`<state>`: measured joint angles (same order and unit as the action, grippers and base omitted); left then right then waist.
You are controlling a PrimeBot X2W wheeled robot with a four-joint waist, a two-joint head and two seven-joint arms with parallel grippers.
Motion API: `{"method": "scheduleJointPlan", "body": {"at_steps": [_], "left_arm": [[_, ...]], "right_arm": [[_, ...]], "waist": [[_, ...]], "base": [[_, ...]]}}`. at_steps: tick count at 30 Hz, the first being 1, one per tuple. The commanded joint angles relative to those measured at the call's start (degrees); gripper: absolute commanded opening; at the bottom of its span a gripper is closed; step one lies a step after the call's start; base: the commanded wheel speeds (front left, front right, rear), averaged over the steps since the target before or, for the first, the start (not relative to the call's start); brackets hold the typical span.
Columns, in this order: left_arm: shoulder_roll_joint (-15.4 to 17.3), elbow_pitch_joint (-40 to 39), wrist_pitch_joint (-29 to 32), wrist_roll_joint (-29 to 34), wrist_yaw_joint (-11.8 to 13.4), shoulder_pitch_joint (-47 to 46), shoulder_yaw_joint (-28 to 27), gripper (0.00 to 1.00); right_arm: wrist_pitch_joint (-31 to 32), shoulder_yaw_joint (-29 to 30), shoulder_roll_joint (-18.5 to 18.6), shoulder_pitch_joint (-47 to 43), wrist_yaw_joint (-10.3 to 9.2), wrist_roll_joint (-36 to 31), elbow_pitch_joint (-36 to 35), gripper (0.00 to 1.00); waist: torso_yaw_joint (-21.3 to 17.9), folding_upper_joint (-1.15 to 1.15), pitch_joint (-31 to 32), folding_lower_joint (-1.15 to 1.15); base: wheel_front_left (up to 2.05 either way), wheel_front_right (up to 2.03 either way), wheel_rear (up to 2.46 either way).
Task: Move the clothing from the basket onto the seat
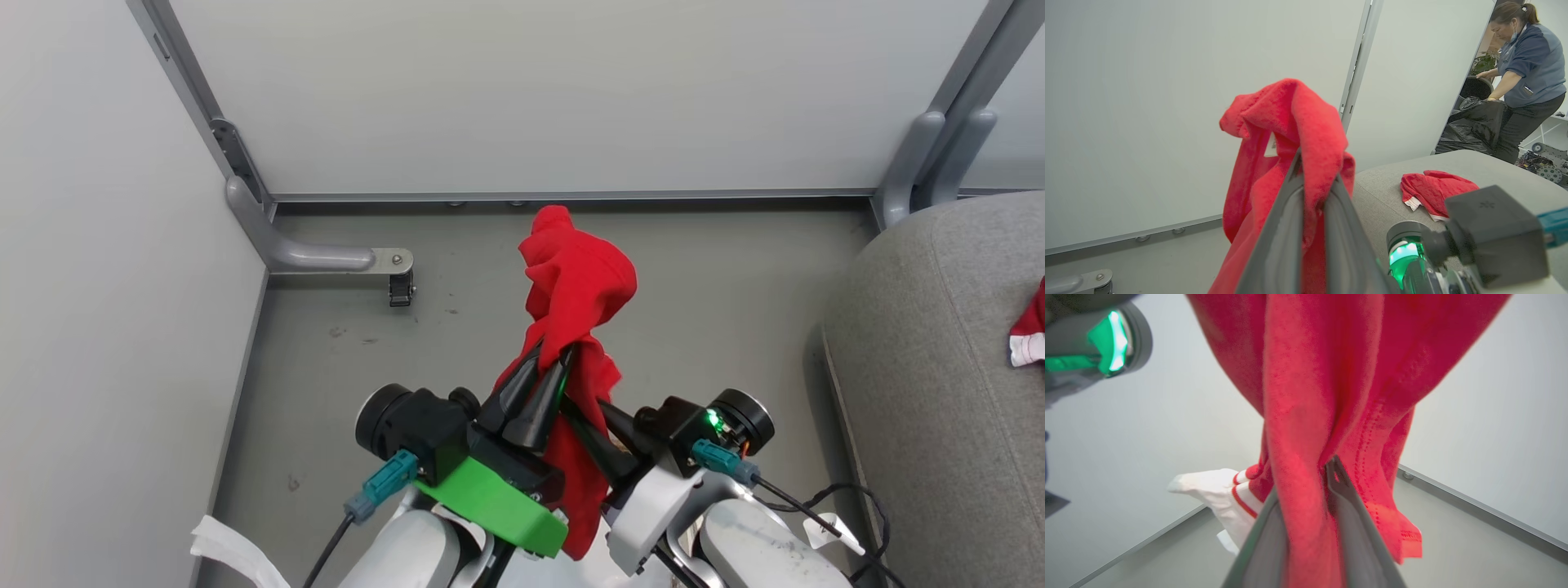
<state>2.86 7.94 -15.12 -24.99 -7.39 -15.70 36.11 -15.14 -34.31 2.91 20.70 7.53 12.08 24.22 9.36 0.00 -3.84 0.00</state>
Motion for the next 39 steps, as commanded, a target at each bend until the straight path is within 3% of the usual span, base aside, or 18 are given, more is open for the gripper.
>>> {"method": "scheduleJointPlan", "body": {"at_steps": [1,6,7,8,14,27,39], "left_arm": [[0.08,-0.31,-0.03,-0.32,-0.14,-1.11,0.11,0.0],[0.05,-0.24,-0.04,0.27,-0.13,-0.25,-1.47,0.0],[0.05,-0.23,-0.04,0.64,-0.11,0.07,-2.2,0.45],[0.07,0.03,-0.04,0.64,-0.09,0.5,-2.63,1.0],[0.07,1.25,-0.03,2.53,-0.09,1.63,-4.71,1.0],[0.14,4.81,0.0,4.78,-0.12,2.25,-7.56,1.0],[0.19,7.93,0.0,6.23,-0.13,1.24,-5.91,1.0]], "right_arm": [[0.0,0.12,0.12,0.65,-0.08,0.98,0.42,0.0],[0.0,2.1,0.18,-1.58,-0.08,3.24,0.46,0.0],[0.0,2.73,0.19,-2.07,-0.08,3.35,0.19,0.0],[0.0,3.18,0.18,-2.3,-0.08,3.52,-0.43,0.0],[-0.01,5.52,0.17,-4.84,-0.08,4.65,-4.87,0.0],[-0.01,8.69,0.05,-7.7,-0.07,5.73,-10.45,0.0],[-0.01,12.39,0.02,-8.85,-0.07,5.93,-12.37,0.0]], "waist": [[0.47,0.0,-0.24,0.0],[-0.61,0.0,-0.59,0.0],[-1.3,0.0,-0.68,0.0],[-1.99,0.0,-0.74,0.0],[-8.99,0.0,-1.22,0.0],[-29.76,0.0,-2.95,0.0],[-38.16,0.0,-5.74,0.0]], "base": [[0.0,0.0,0.0],[0.0,0.0,0.0],[0.0,0.0,0.0],[0.0,0.0,0.0],[0.0,0.0,0.0],[0.0,0.0,0.0],[0.0,0.0,0.0]]}}
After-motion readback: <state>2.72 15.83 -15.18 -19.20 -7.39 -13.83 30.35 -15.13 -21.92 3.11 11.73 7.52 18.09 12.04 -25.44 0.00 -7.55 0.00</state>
